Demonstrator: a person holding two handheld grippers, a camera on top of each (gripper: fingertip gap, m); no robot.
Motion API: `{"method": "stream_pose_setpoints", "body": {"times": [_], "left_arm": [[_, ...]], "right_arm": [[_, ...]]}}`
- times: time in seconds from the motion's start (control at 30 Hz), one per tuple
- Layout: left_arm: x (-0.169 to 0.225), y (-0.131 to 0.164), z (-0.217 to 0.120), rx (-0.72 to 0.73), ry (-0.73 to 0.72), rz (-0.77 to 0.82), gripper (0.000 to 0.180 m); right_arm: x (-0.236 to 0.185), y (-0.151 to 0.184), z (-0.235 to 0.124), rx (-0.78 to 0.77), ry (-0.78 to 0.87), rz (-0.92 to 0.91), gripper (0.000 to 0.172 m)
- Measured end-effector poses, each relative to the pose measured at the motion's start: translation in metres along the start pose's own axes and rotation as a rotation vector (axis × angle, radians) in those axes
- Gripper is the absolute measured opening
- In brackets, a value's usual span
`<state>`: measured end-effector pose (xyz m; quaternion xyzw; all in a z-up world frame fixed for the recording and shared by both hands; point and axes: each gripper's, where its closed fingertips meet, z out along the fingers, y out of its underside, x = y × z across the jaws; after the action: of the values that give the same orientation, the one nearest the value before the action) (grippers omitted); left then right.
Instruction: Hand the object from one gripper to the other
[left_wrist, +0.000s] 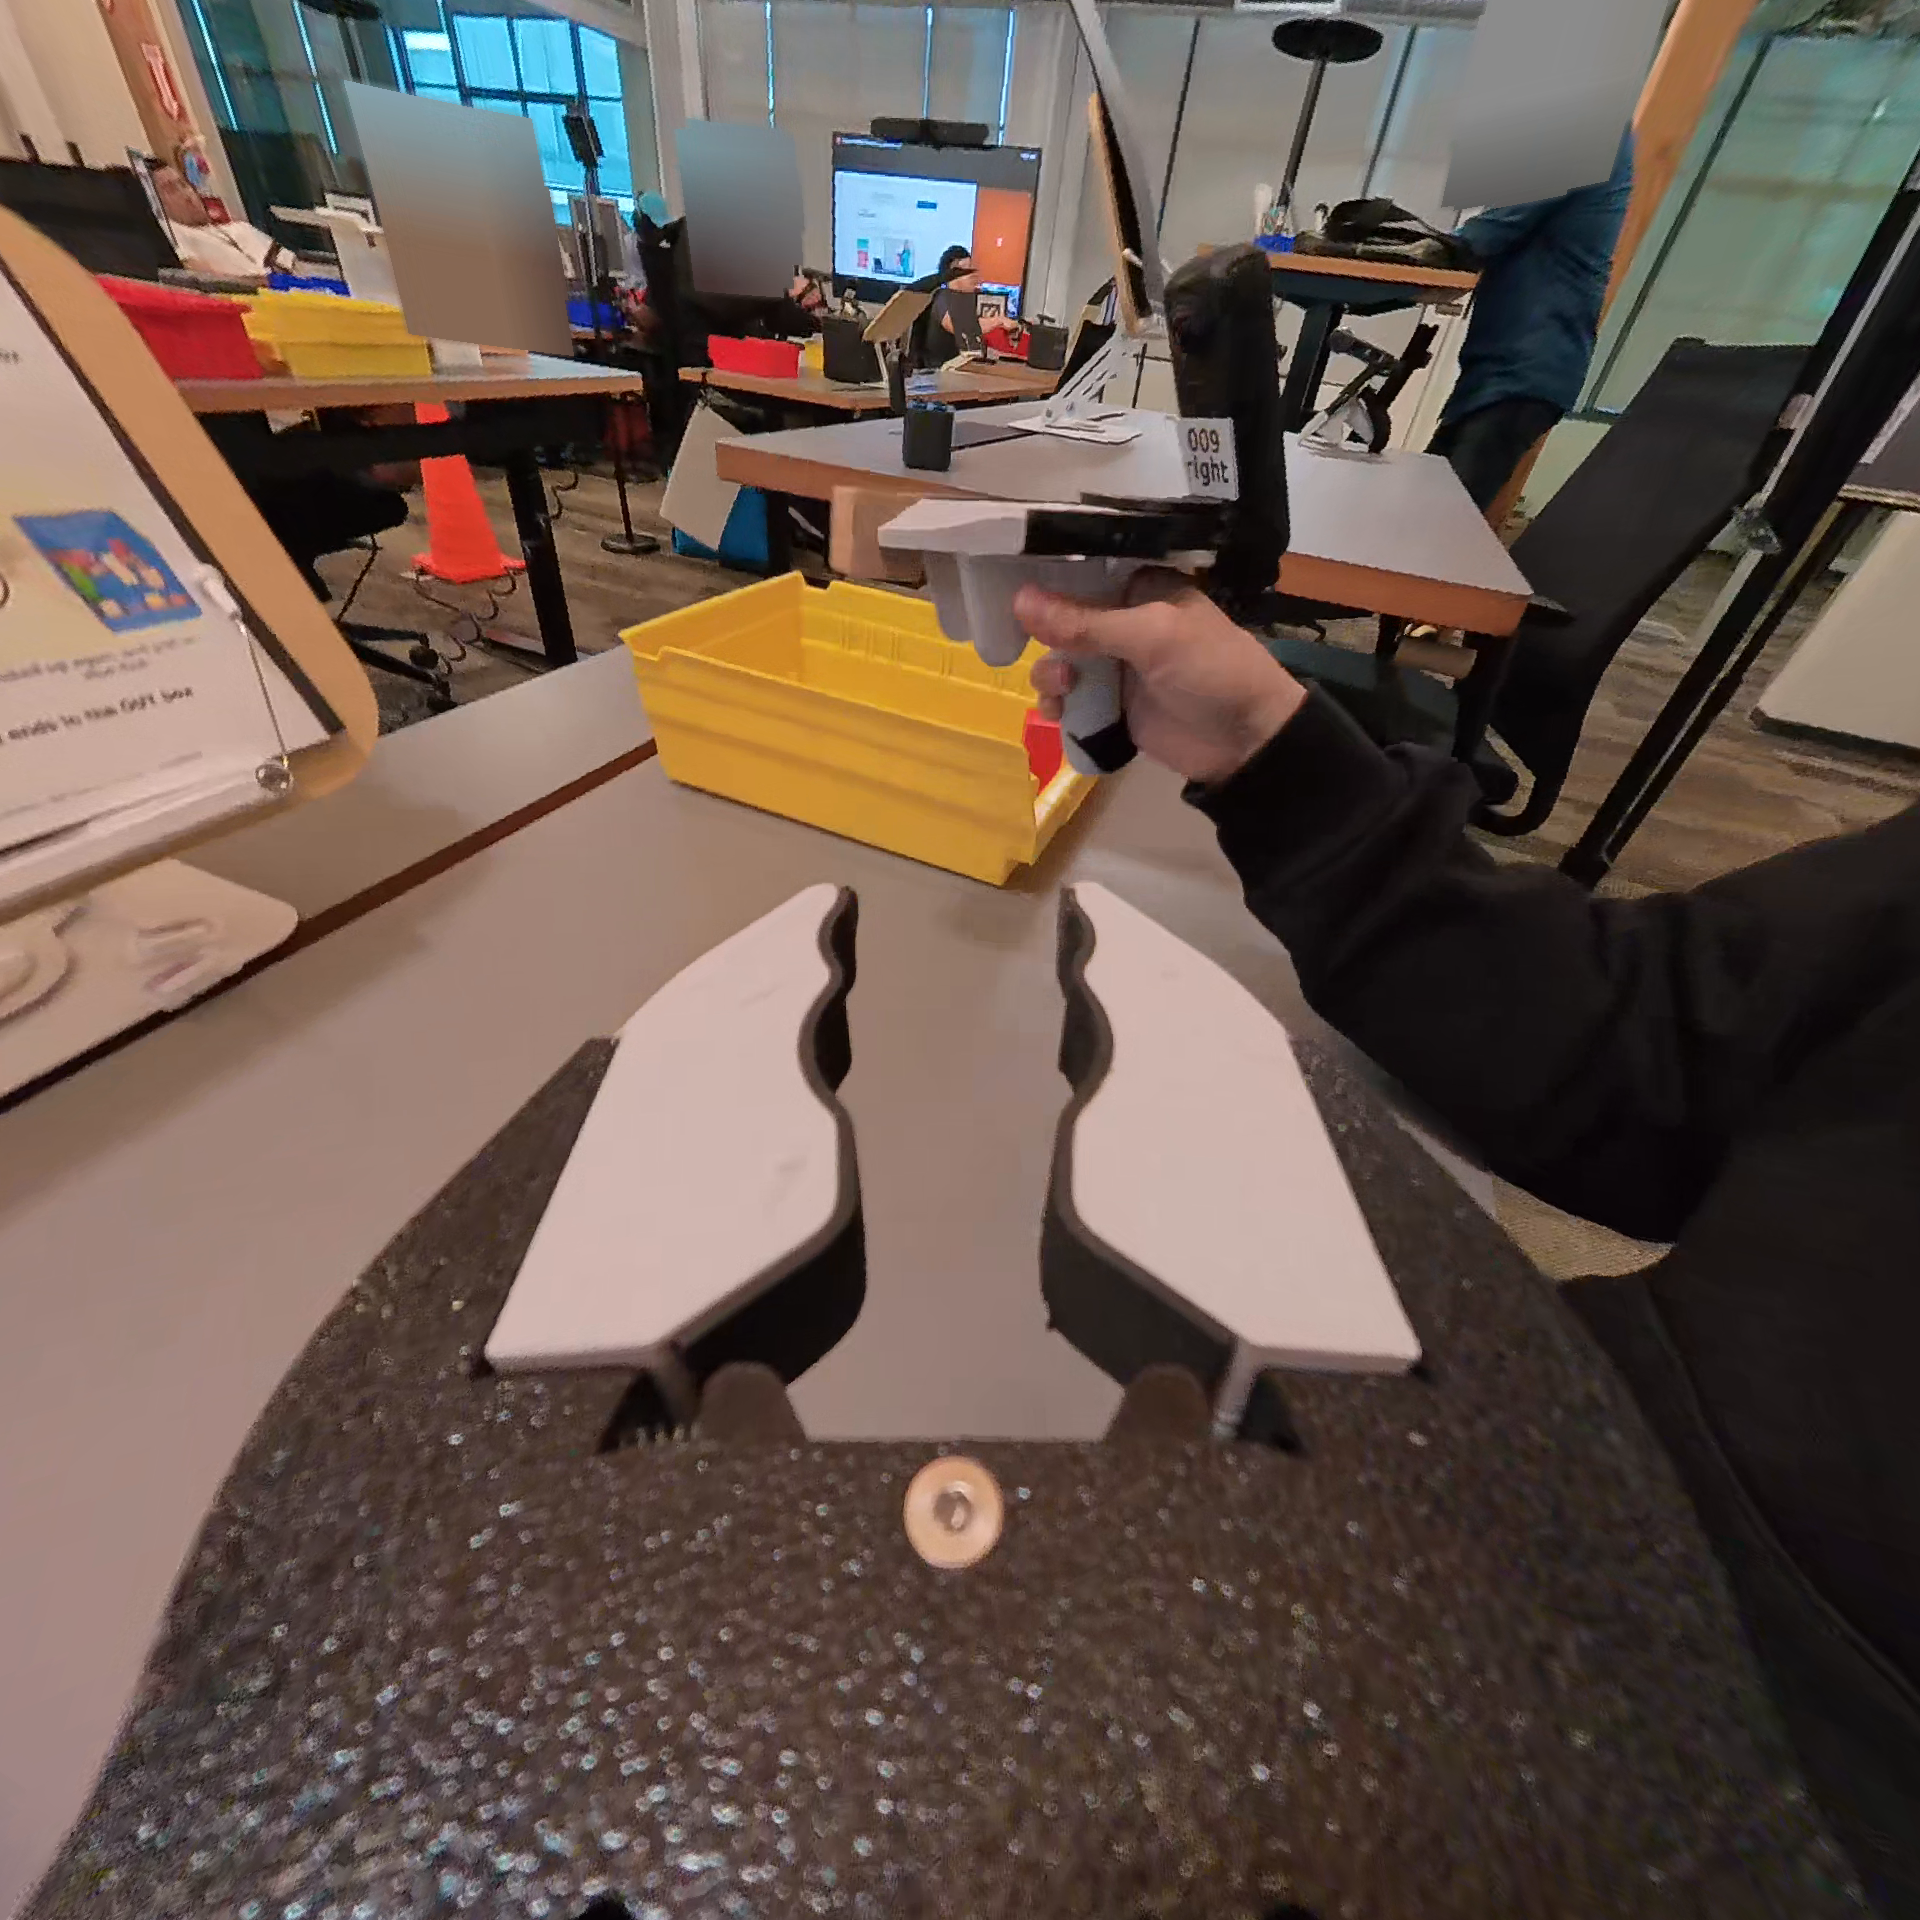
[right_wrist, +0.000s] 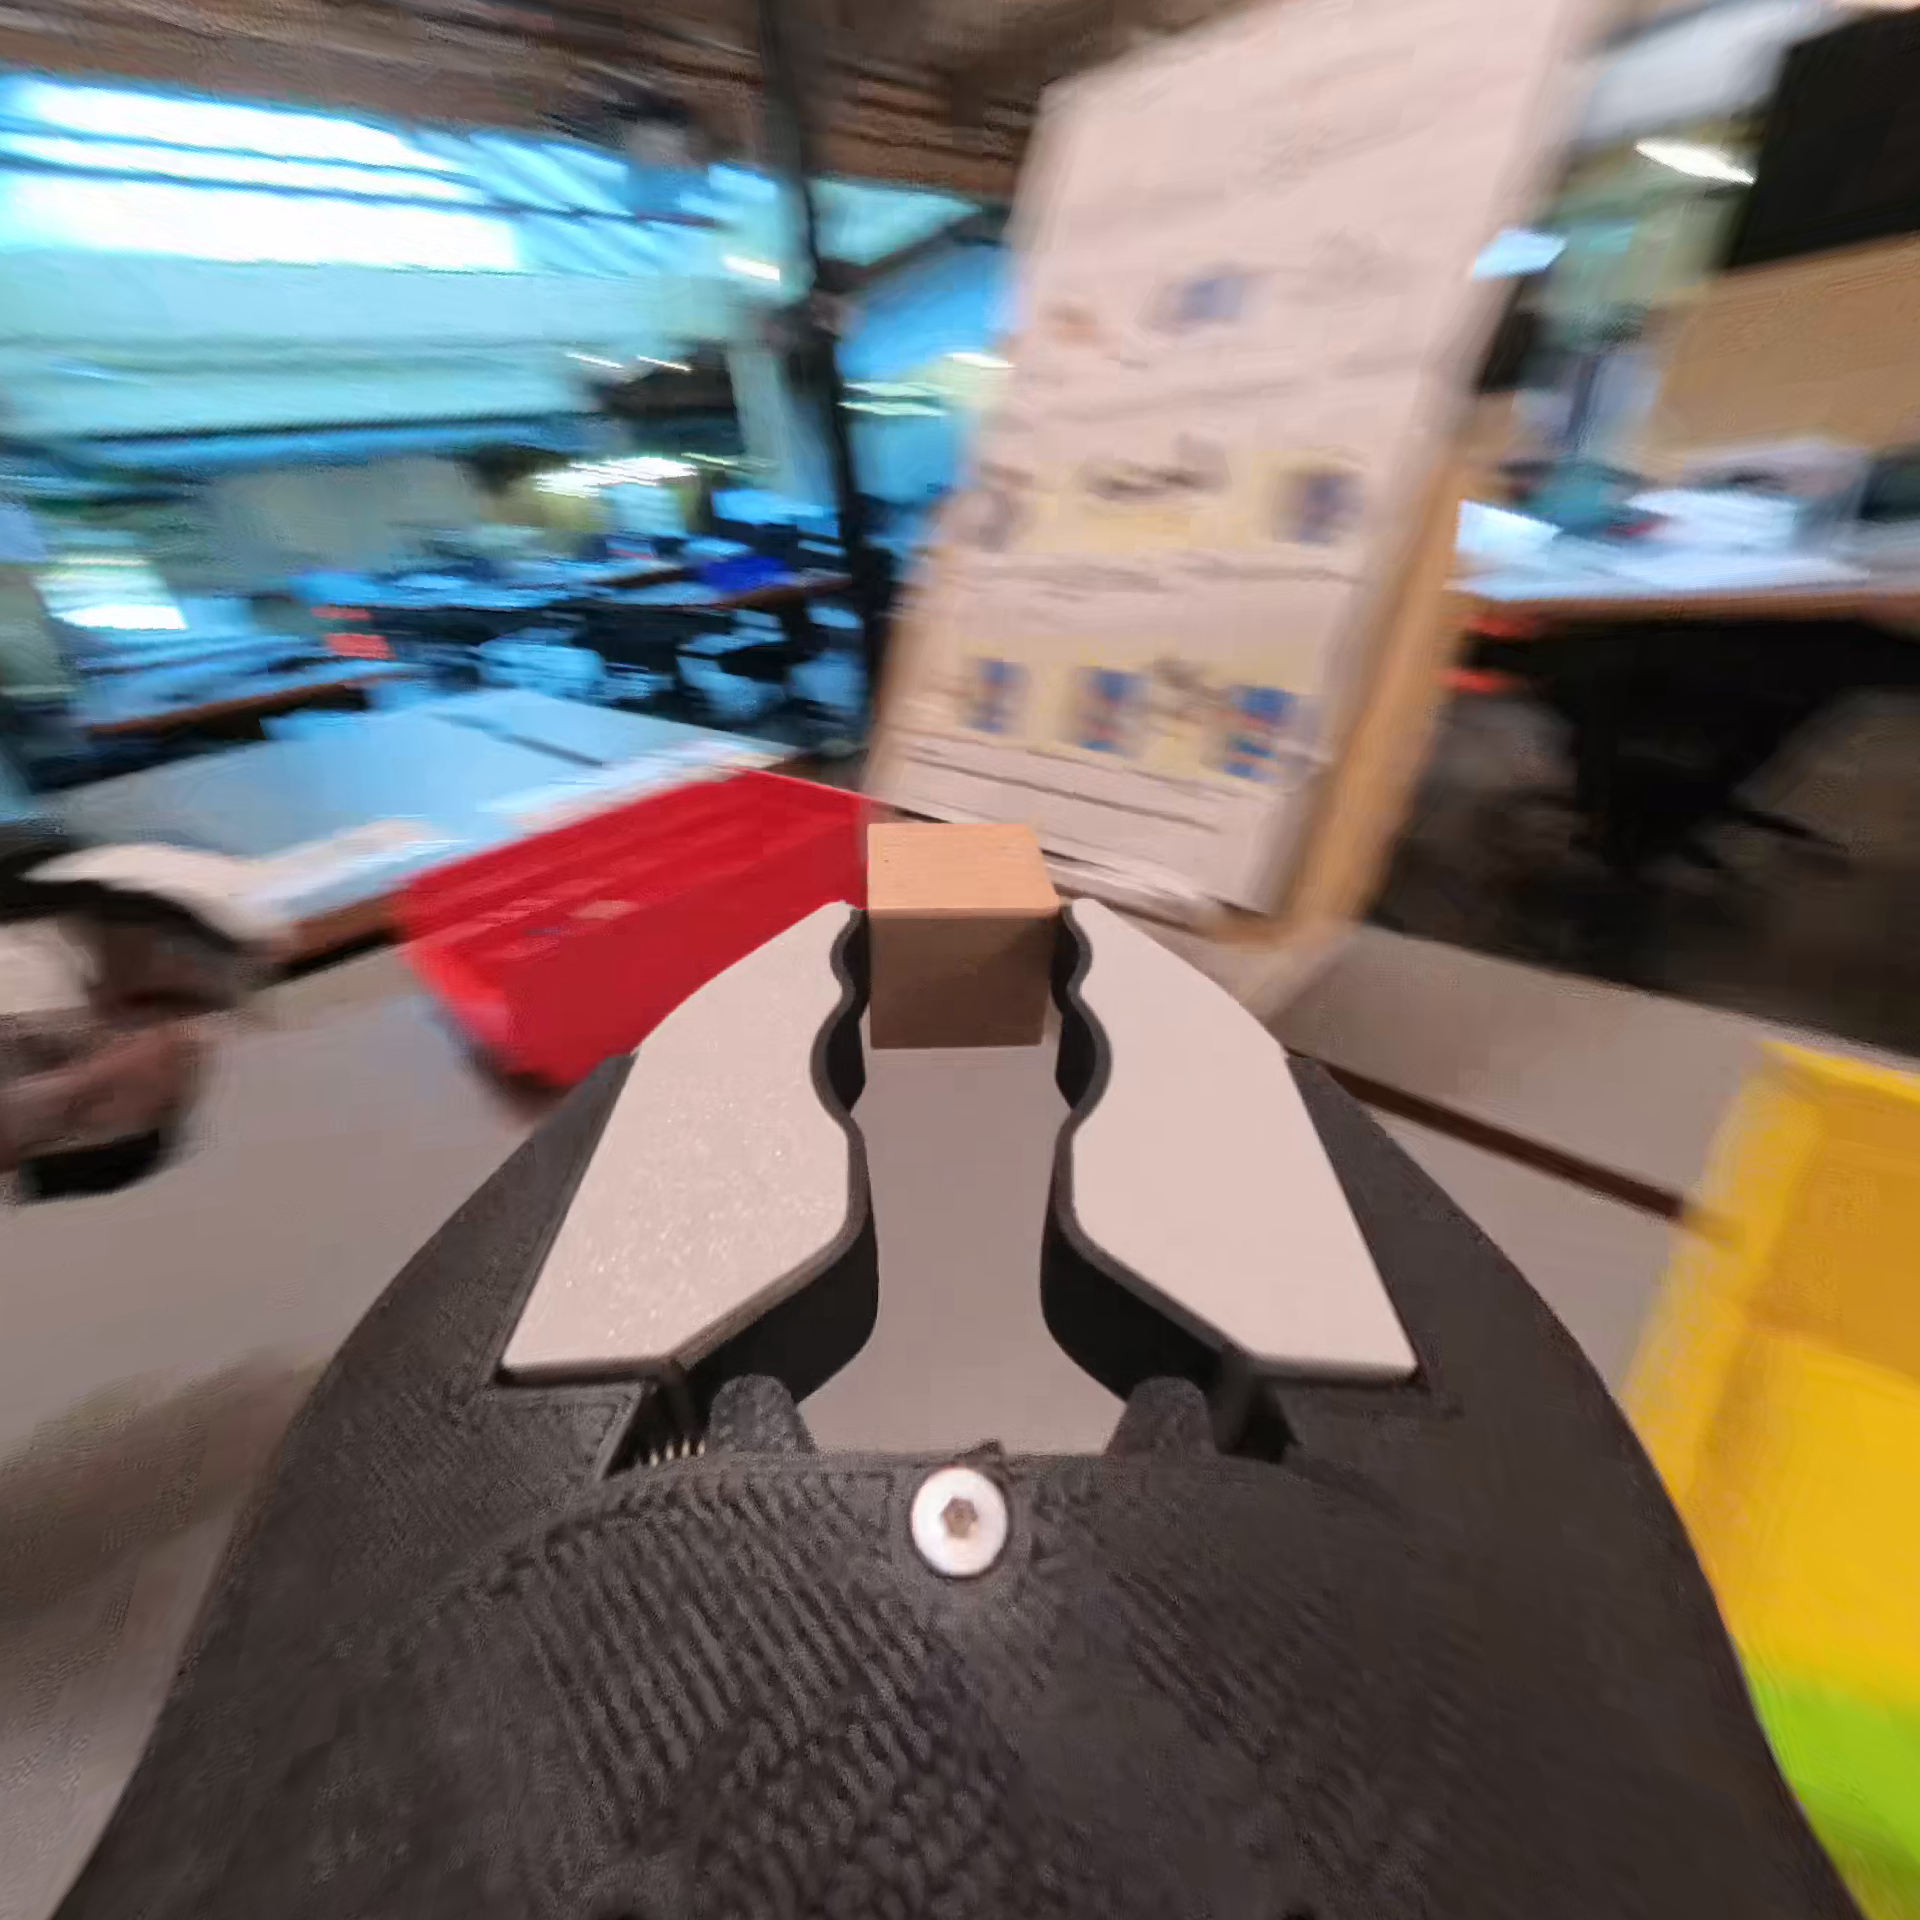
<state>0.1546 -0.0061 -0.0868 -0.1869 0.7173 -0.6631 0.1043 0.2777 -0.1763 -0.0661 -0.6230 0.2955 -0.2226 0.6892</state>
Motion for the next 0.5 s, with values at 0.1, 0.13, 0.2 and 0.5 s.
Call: {"method": "stream_pose_setpoints", "body": {"times": [0.1,0.13,0.2,0.5], "left_arm": [[-0.005,0.009,-0.005,0.005,-0.012,-0.051,0.035],[-0.007,0.011,-0.006,0.009,-0.020,-0.067,0.035],[-0.012,0.015,-0.010,0.023,-0.032,-0.098,0.033],[-0.041,0.031,-0.045,0.031,-0.200,-0.164,0.035]], "right_arm": [[0.095,0.036,-0.050,-0.178,0.389,0.015,0.034],[0.115,0.048,-0.066,-0.237,0.467,0.019,0.034],[0.142,0.070,-0.089,-0.319,0.566,0.047,0.034],[0.162,0.123,-0.087,-0.432,0.544,0.130,0.034]]}}
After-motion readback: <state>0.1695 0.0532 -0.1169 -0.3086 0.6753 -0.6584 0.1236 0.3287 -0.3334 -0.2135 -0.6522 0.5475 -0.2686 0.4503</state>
